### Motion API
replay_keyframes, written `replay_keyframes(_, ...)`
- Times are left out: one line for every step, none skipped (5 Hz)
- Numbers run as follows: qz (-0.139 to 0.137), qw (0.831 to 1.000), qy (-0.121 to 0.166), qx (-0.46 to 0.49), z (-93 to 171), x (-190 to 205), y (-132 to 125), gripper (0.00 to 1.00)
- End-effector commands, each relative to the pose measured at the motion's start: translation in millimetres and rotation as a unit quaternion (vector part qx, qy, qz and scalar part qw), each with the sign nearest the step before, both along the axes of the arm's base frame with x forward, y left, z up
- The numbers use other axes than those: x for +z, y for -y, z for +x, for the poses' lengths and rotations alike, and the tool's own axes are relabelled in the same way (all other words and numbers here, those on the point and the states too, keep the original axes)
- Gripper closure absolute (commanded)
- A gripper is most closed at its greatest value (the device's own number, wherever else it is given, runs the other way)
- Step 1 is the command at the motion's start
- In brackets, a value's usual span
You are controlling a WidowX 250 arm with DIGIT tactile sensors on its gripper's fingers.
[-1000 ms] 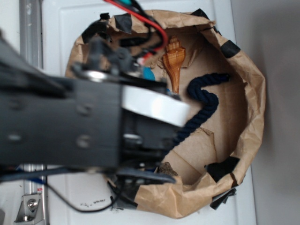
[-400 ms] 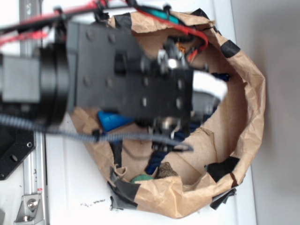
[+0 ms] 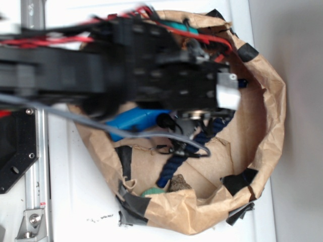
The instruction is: Grab the blue rope.
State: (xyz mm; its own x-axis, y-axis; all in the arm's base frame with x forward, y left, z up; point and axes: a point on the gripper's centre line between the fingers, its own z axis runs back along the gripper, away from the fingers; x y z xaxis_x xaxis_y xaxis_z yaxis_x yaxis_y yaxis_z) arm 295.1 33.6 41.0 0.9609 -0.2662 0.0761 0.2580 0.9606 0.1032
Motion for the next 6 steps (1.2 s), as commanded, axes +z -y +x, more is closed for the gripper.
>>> replay_keyframes(0.028, 1.0, -0.008, -0.011, 31, -17, 16, 1.0)
replay_keyframes(0.023, 1.0, 0.004, 0.018, 31, 4, 7, 1.0)
replay_keyframes(0.024, 0.998, 0.042, 0.05, 38, 46, -1, 1.0)
replay_keyframes(0.028, 0.996, 0.063, 0.061, 40, 70, -4, 1.0)
replay_keyframes(0.023, 0.994, 0.077, 0.068, 33, 90, 0, 1.0)
replay_keyframes(0.01, 0.993, 0.094, 0.068, 19, 111, 9, 1.0)
